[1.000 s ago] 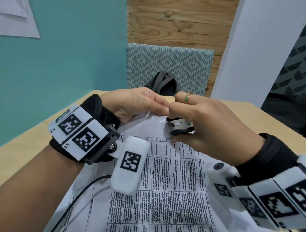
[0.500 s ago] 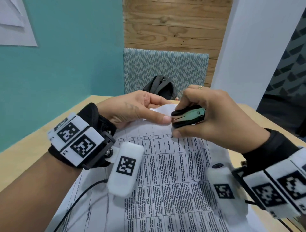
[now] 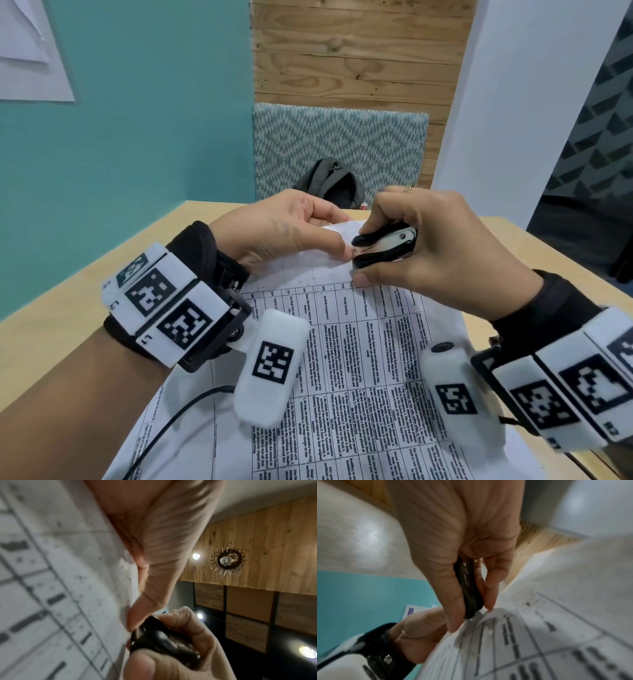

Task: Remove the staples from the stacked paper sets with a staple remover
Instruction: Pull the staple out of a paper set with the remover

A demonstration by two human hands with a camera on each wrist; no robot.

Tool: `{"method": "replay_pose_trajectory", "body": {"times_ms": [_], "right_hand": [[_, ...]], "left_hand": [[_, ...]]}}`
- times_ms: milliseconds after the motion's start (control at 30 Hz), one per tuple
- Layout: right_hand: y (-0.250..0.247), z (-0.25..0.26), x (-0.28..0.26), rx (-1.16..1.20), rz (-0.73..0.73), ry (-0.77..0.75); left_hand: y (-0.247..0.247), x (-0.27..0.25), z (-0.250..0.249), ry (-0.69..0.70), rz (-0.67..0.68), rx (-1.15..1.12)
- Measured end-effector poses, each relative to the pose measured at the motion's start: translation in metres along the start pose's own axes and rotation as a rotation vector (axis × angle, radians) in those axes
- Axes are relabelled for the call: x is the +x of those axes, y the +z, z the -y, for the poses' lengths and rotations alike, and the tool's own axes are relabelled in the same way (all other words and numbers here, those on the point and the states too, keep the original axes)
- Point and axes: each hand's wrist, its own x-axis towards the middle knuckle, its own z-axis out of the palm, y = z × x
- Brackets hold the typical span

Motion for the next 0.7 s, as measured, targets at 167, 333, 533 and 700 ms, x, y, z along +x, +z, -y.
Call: {"method": "replay_pose_trajectory", "body": {"times_ms": [167, 333, 533, 700], "right_hand": [[0.005, 0.001, -0.002, -0.293, -0.072, -0.032], [-0.012, -0.004, -0.002, -0.331, 0.021, 0.067], [0.0, -0.009, -0.001, -0.326, 0.118, 0.033], [0.008, -0.011, -0.002, -0.323, 0.107, -0.017]], "left_hand": [[-0.001, 0.003, 0.004, 0.019, -0.161, 0.333], [-0.015, 0.003, 0.005, -0.072, -0.137, 0.486], [-0.013, 0.003, 0.01, -0.18, 0.093, 0.247], [-0.011, 0.008, 0.017, -0.236, 0.119, 0.031]]}}
